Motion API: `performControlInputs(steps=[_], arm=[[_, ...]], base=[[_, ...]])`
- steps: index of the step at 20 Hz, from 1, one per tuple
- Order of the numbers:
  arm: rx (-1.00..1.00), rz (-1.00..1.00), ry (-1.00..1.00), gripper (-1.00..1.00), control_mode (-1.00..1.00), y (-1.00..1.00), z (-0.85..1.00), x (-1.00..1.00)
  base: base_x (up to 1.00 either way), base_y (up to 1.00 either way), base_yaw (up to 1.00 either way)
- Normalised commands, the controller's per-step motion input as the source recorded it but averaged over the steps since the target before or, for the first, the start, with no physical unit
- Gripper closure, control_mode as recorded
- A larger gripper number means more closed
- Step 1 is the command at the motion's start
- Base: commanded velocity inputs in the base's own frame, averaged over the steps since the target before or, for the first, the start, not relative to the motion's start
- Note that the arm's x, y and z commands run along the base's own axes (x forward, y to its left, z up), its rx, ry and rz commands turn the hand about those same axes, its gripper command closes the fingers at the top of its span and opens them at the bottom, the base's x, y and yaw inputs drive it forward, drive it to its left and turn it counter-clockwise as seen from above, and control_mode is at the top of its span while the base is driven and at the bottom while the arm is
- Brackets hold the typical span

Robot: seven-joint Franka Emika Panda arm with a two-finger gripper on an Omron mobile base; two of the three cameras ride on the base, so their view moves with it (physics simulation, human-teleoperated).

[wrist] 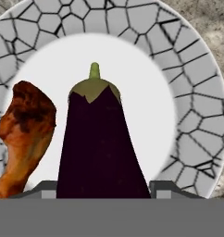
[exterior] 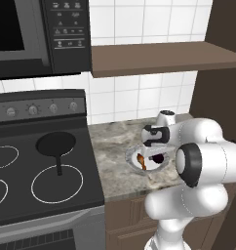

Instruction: Place the chicken drumstick on the plate and place the eggplant on the same plate.

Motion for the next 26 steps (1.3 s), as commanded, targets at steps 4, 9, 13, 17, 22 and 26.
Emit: performControlInputs(steps=[4, 9, 13, 17, 22, 26], arm=[[0.00, 0.00, 0.00, -1.00, -1.00, 0.04, -0.04, 0.04], [0.00, 0.00, 0.00, -1.00, -1.00, 0.00, 0.00, 0.00], [0.00, 0.00, 0.00, -1.00, -1.00, -0.01, 0.02, 0.00], [0.00, 0.00, -0.03, -1.00, -1.00, 0.00, 0.31, -0.03], [0.00, 0.00, -0.03, -1.00, -1.00, 0.12, 0.63, -0.47], [0.00, 0.00, 0.00, -1.00, -1.00, 0.40, 0.45, -0.47]], base=[[0.00, 0.00, 0.00], [0.00, 0.00, 0.00], [0.00, 0.00, 0.00], [0.00, 0.00, 0.00], [0.00, 0.00, 0.00], [0.00, 0.00, 0.00]])
